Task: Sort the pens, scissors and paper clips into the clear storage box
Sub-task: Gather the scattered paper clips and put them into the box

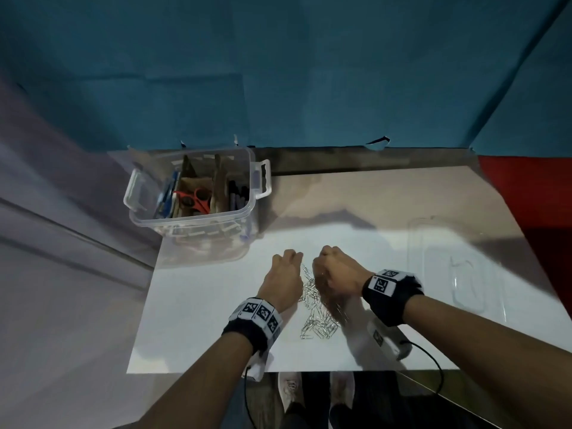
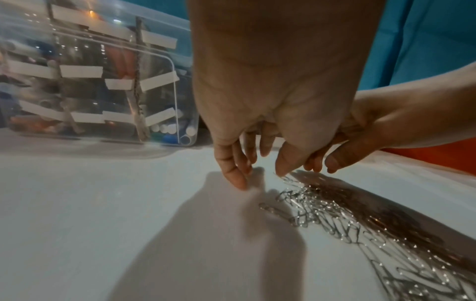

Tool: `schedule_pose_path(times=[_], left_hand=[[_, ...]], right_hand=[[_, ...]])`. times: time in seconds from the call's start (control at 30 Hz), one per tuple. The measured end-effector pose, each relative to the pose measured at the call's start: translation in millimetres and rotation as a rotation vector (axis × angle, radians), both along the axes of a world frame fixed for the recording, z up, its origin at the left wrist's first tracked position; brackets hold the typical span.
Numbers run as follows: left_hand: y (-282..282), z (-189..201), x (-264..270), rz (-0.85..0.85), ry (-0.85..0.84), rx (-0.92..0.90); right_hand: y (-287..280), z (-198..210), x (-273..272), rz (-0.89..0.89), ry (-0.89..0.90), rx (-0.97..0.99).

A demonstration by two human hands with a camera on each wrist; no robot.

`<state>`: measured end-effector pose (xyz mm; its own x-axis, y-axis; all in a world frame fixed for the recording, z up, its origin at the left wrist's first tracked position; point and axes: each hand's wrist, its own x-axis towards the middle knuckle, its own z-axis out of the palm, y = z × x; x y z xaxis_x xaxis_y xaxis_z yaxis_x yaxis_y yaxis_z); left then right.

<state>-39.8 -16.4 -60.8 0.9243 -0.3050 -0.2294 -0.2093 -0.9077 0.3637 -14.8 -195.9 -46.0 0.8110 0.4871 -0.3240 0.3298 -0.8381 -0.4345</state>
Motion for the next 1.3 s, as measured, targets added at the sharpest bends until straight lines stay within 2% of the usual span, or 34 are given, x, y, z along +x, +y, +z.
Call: schedule_pose_path(times=[0.13, 0.27, 0.37, 0.47, 0.6, 0.77, 0.83, 0.93, 1.07, 1.3], left_hand=[[-4, -11, -20, -0.140, -0.056, -0.031], [9, -20, -34, -0.220, -0.057, -0.128], [28, -18, -32, -0.127, -0.087, -0.202], [54, -12, -31, -0.030, -0.013, -0.156], [56, -10, -47, -0.080, 0.143, -0.160], [18, -7, -49, -0.048, 0.139, -0.299], [19, -7, -47, -0.037, 0.190, -0.323], [27, -8, -56, -0.126, 0.252, -0.250], [18, -10, -58, -0.159, 0.166, -0.136], [1, -6, -29, -0.044, 0.146, -0.183]], right_hand=[[-1, -10, -22, 0.055, -0.019, -0.031], [-15, -11, -40, 0.166, -0.018, 0.048], [-29, -2, -32, 0.141, -0.052, 0.064], [-53, -1, -28, 0.028, 0.067, 0.030], [-63, -12, -47, 0.084, 0.144, -0.007], [-30, -10, -54, -0.009, 0.069, 0.154], [-32, -7, -46, 0.007, 0.106, 0.108], [-42, -11, -41, 0.058, 0.115, 0.028], [-30, -14, -50, 0.032, 0.073, 0.089], [-7, -14, -38, -0.030, 0.044, 0.096]])
